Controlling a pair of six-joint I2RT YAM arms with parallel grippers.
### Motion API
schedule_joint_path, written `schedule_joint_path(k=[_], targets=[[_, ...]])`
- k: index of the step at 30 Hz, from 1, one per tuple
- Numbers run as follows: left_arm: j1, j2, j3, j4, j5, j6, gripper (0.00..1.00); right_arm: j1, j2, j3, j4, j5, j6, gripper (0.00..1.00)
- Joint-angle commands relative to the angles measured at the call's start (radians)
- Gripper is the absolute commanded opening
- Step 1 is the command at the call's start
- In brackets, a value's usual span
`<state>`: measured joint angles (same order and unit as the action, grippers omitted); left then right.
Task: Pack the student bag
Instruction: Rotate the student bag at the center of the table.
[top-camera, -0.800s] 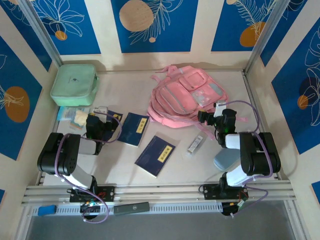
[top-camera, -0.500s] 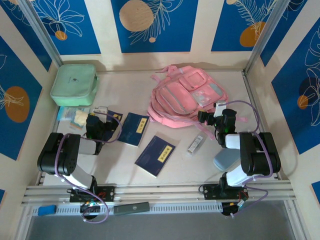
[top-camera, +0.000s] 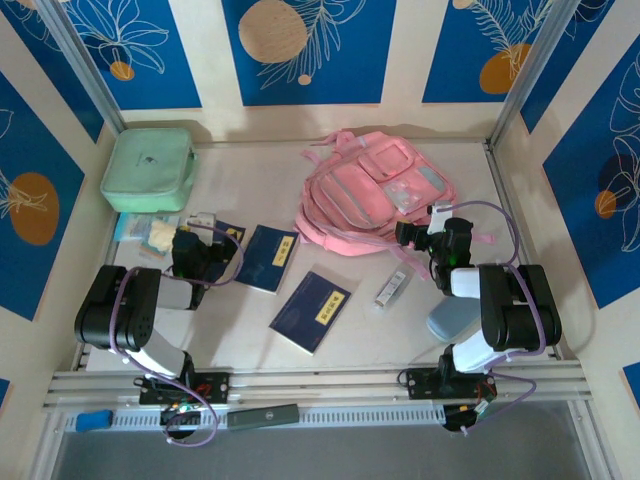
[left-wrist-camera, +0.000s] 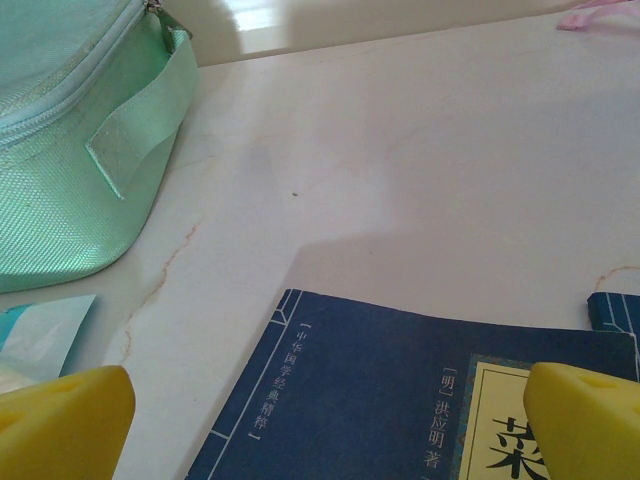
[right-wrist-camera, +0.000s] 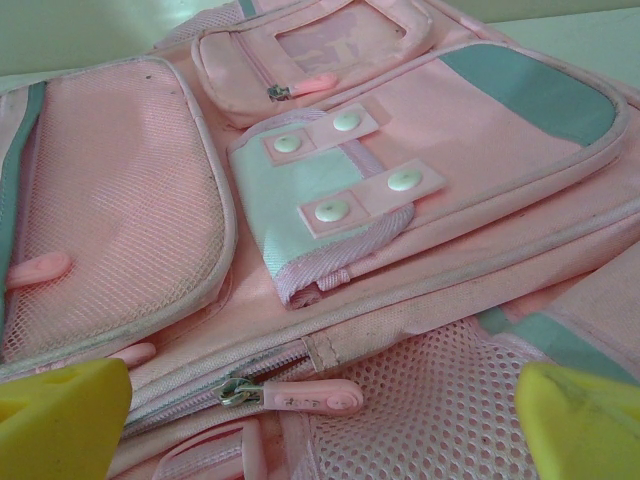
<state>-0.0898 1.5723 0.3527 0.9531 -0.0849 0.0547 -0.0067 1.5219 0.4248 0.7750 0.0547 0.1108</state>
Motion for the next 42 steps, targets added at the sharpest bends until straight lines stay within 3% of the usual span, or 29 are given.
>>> schedule_joint_path(k=[1, 12, 18, 24, 30, 33, 34, 36, 39, 42], targets=[[0.007, -0.008, 0.019, -0.006, 0.022, 0.007, 0.99, 0.001, 0.001, -0.001, 0.017, -0.009, -0.014, 0.99], [0.007, -0.012, 0.013, 0.002, 0.022, 0.005, 1.00, 0.000, -0.002, -0.004, 0.021, -0.009, -0.014, 0.99], [0.007, -0.102, -0.038, 0.025, 0.031, 0.007, 0.99, -0.004, -0.100, 0.038, -0.139, 0.035, 0.016, 0.99], [0.007, -0.343, 0.000, -0.251, 0.013, -0.040, 1.00, -0.095, -0.247, 0.121, -0.489, 0.055, 0.256, 0.99], [0.008, -0.551, 0.105, -0.578, 0.010, -0.207, 0.99, -0.307, -0.353, 0.201, -0.752, -0.216, 0.532, 0.99], [0.008, -0.598, 0.123, -0.626, 0.014, -0.336, 0.99, -0.390, -0.344, 0.259, -0.941, -0.219, 0.640, 0.99], [0.009, -0.608, 0.123, -0.643, 0.002, -0.384, 0.99, -0.422, -0.331, 0.260, -0.971, -0.243, 0.664, 0.99], [0.008, -0.619, 0.115, -0.654, -0.009, -0.451, 0.99, -0.490, -0.316, 0.200, -0.872, -0.337, 0.681, 0.99], [0.011, -0.604, 0.165, -0.770, 0.016, -0.511, 0.99, -0.469, -0.327, 0.218, -0.931, -0.241, 0.614, 0.99], [0.008, -0.582, 0.214, -0.865, 0.081, -0.533, 0.99, -0.361, -0.366, 0.265, -1.010, -0.102, 0.547, 0.99]])
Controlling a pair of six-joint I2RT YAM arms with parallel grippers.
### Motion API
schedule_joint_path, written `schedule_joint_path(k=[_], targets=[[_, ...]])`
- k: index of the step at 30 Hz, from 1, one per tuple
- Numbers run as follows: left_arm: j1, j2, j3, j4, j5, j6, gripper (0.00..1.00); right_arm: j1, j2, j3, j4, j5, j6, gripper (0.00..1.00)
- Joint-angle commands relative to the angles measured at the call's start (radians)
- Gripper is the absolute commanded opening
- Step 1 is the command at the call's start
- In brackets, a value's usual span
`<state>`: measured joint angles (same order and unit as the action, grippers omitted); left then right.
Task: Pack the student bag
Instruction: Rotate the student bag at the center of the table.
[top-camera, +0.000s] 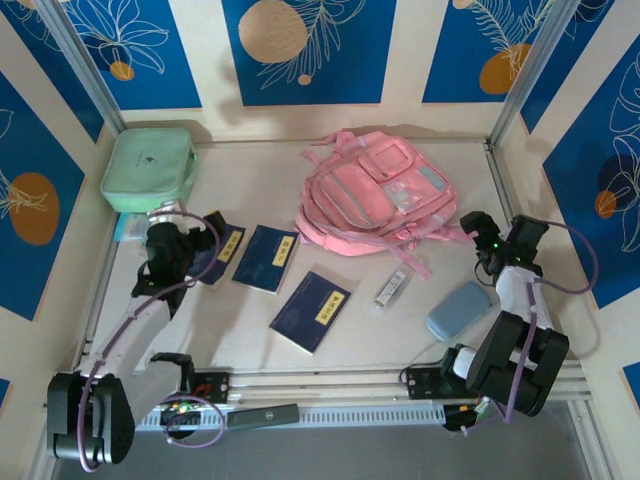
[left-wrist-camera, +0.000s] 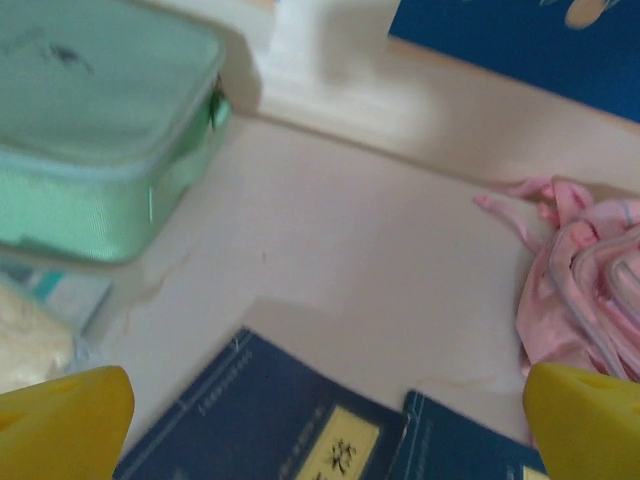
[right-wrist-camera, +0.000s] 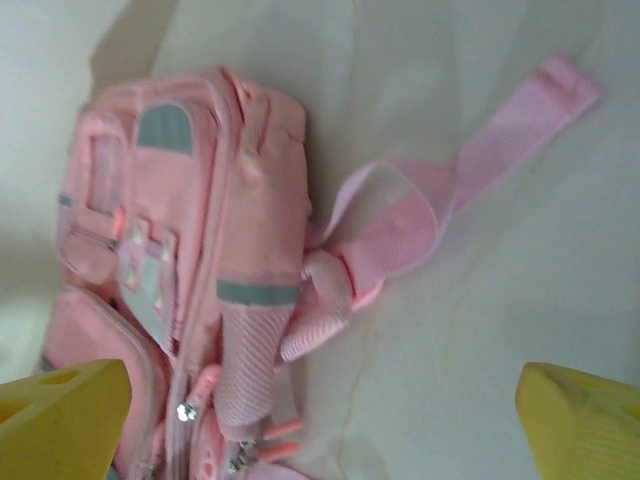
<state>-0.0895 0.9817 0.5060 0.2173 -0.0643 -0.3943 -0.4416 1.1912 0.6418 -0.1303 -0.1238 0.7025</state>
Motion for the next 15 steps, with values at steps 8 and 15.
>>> schedule_joint_path(k=[8, 15], targets=[[-0.077, 0.019, 0.092, -0.253, 0.206, -0.243, 0.99, 0.327, -0.110, 0.113, -0.281, 0.254, -0.094, 0.99], [-0.340, 0.022, 0.100, -0.274, 0.117, -0.310, 0.99, 0.623, -0.161, 0.107, -0.405, 0.332, -0.036, 0.99]])
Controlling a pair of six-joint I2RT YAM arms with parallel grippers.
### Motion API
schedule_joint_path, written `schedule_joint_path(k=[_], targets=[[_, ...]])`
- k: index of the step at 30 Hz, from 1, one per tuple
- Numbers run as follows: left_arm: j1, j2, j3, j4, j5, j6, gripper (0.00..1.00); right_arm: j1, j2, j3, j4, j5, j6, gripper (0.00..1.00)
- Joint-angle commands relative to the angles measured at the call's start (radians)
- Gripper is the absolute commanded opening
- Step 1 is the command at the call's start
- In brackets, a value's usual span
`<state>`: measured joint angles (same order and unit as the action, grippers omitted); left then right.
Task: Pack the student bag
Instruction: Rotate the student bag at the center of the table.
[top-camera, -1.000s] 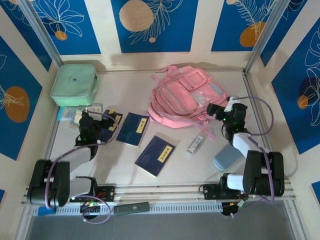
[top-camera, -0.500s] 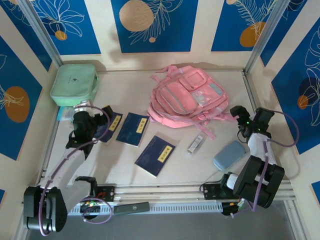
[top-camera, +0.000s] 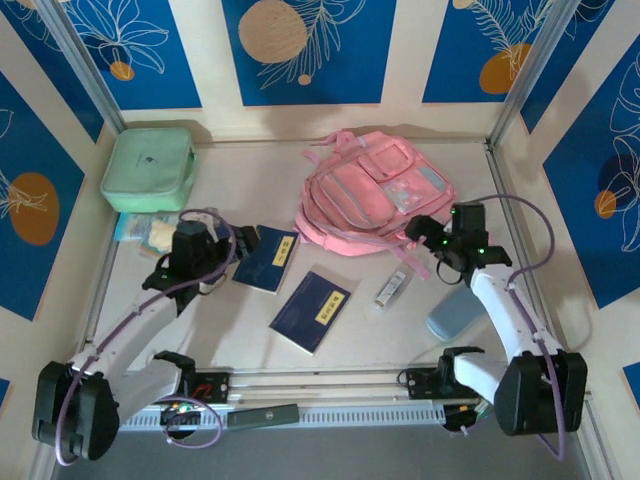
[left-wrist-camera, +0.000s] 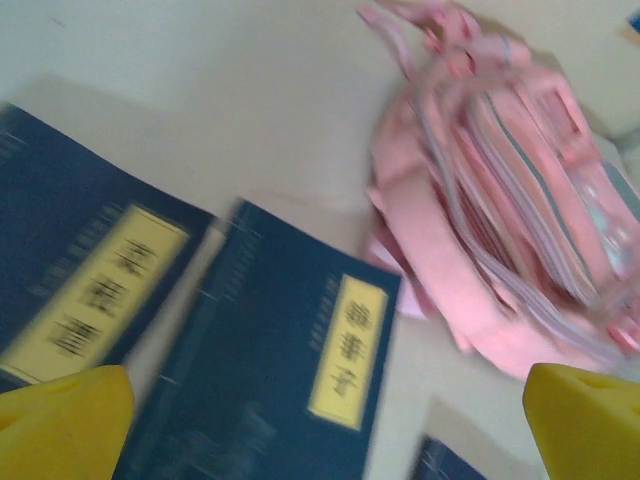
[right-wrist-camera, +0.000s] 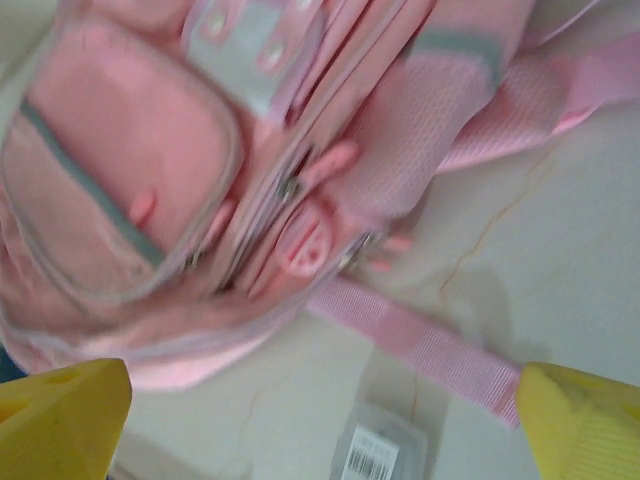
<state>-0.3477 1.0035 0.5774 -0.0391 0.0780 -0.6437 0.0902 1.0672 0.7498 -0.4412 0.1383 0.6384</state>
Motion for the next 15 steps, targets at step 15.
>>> schedule_joint_path(k=[15], targets=[[-0.461, 0.343, 0.170, 0.185, -0.095, -0.166, 1.00, 0.097, 0.065, -0.035, -0.018, 0.049, 0.137, 0.96]])
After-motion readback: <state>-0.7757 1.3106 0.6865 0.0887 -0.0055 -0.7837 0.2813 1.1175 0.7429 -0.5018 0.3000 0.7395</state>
